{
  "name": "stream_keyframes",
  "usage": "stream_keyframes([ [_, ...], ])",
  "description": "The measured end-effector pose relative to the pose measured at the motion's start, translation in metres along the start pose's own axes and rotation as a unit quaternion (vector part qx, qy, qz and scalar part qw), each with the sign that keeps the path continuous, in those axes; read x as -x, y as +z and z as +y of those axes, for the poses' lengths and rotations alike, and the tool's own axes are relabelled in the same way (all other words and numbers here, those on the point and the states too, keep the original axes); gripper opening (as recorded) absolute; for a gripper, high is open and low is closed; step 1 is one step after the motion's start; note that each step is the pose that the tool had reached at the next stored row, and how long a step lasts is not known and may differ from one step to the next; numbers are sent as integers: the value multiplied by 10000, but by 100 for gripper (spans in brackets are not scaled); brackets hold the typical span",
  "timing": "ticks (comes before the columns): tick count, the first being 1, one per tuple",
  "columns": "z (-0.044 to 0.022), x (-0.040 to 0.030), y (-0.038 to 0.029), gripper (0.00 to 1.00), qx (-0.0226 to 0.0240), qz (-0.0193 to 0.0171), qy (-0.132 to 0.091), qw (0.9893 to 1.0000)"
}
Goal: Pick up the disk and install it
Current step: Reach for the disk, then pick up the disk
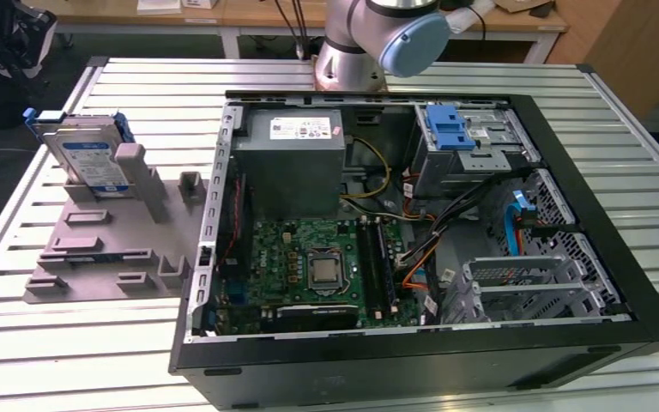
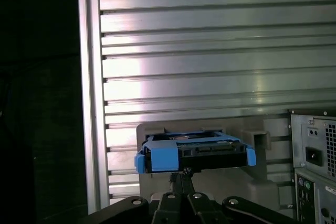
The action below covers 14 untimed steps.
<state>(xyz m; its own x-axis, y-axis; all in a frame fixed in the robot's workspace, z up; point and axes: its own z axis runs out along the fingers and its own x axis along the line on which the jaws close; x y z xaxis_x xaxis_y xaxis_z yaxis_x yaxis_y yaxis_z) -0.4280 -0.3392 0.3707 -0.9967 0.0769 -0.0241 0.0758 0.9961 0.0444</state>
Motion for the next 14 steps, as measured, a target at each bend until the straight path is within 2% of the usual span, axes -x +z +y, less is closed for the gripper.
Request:
stream_keyframes([
  [14, 0, -3, 0, 11, 1, 2, -45, 10000],
])
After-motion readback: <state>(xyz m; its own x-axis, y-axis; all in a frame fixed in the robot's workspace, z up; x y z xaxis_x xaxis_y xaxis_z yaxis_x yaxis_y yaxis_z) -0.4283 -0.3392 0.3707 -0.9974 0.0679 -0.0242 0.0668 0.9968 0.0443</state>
